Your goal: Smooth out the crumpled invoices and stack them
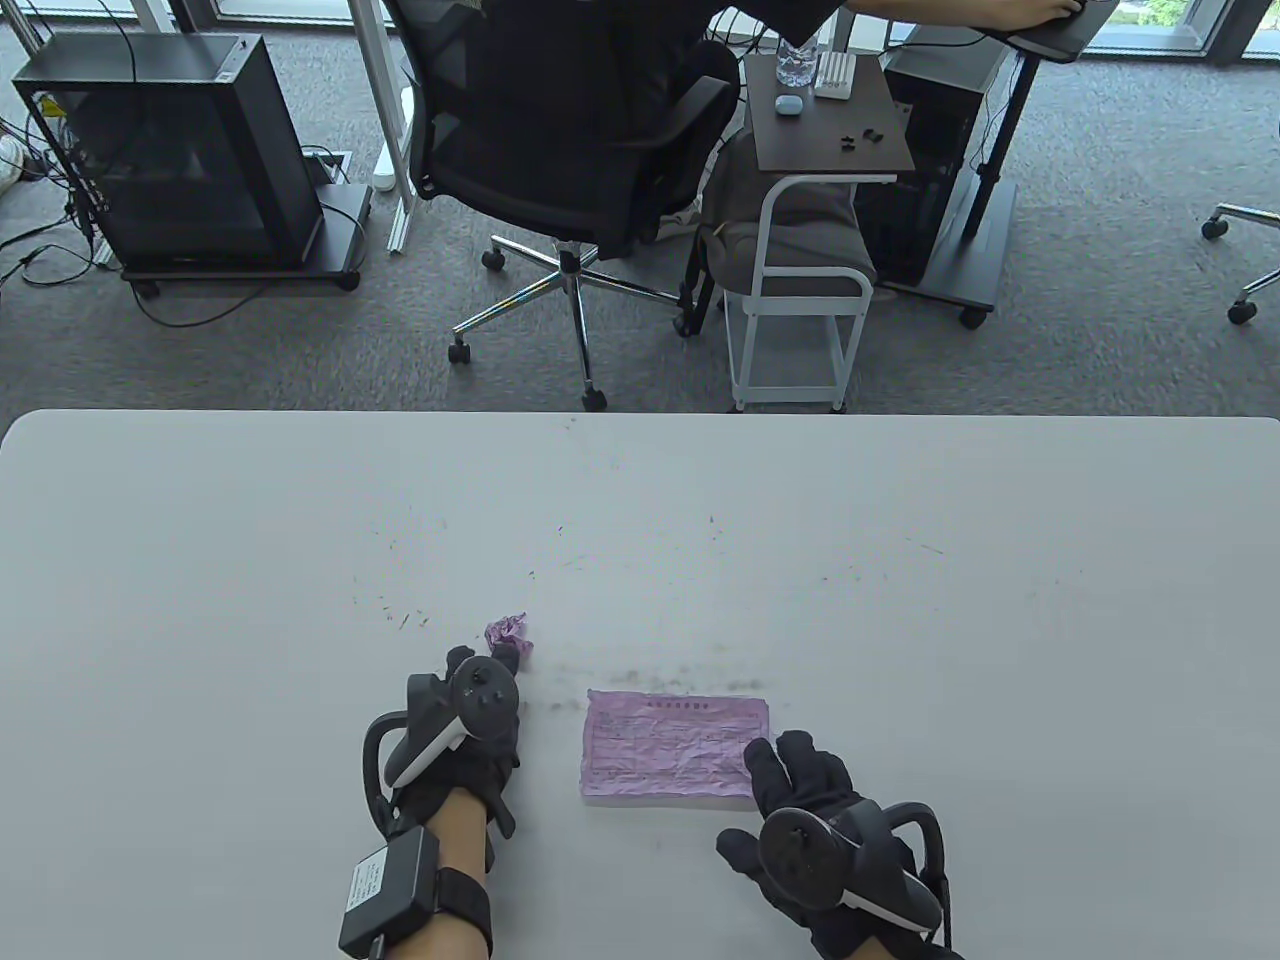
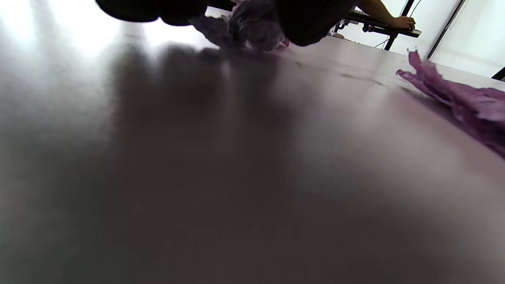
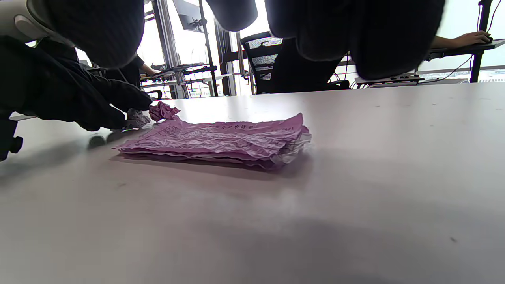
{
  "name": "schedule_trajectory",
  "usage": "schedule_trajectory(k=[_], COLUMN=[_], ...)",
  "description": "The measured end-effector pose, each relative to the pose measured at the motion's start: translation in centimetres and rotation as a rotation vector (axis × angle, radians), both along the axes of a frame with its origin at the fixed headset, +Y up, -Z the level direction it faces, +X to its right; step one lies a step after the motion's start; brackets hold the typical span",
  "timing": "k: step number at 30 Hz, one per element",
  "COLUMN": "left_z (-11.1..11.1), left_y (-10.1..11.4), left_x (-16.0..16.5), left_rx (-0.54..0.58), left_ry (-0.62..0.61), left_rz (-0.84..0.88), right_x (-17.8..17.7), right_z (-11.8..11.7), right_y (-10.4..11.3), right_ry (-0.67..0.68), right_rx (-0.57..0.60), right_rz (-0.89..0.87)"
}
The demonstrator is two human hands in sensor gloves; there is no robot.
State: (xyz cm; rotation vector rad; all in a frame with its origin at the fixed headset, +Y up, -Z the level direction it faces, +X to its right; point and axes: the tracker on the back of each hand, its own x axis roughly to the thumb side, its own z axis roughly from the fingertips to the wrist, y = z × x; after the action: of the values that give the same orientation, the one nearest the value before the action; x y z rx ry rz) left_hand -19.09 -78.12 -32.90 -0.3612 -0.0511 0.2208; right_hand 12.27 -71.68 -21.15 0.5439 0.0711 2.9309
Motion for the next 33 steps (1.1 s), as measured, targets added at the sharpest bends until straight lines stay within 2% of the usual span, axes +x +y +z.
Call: schedule_trajectory(k=[1,3,6,9,10,13,16,18,22,25,27,31,33], left_z=[0.0,0.2,1.0,2.2,2.6,4.2,6.6,8.0,10.7,11.8,12.3,12.8,12.8], left_y=[-0.2,0.2,0.9,1.3,1.6,3.1,4.6,5.7,7.6,7.7,7.9,8.0,7.9], left_x=[0.2,0.6,0.9,0.8,0.8,0.7,1.5,2.6,5.0,6.0,6.6,7.3,7.7], left_rx=[-0.023,0.027,-0.043,-0.128,-0.12,-0.029,0.032,0.06,0.094,0.147,0.13,0.249,0.254], left_ry=[0.002,-0.016,-0.06,-0.052,-0.051,-0.054,-0.071,-0.128,-0.262,-0.327,-0.368,-0.408,-0.423], left_rz=[0.004,-0.056,-0.095,-0.046,-0.012,0.215,0.605,0.76,0.932,1.028,1.055,0.888,0.859], right_x=[0.1,0.1,0.0,-0.2,-0.2,0.1,0.4,0.4,-0.1,-0.4,-0.6,-1.5,-2.0], right_z=[0.1,0.1,0.0,-0.2,-0.2,-0.2,-0.2,0.0,1.1,1.4,1.4,1.5,1.7], right_y=[0.0,0.2,0.3,0.1,0.1,0.3,0.7,0.9,2.0,2.3,2.3,2.1,2.0], right_ry=[-0.002,0.005,0.013,0.019,0.023,0.027,0.039,0.072,0.198,0.26,0.27,0.278,0.285], right_rx=[-0.01,-0.004,-0.002,-0.022,-0.032,-0.037,-0.016,-0.018,-0.001,-0.023,-0.073,-0.168,-0.191], right_rz=[-0.011,-0.027,-0.043,-0.045,-0.047,-0.074,-0.155,-0.214,-0.384,-0.543,-0.641,-0.825,-0.859])
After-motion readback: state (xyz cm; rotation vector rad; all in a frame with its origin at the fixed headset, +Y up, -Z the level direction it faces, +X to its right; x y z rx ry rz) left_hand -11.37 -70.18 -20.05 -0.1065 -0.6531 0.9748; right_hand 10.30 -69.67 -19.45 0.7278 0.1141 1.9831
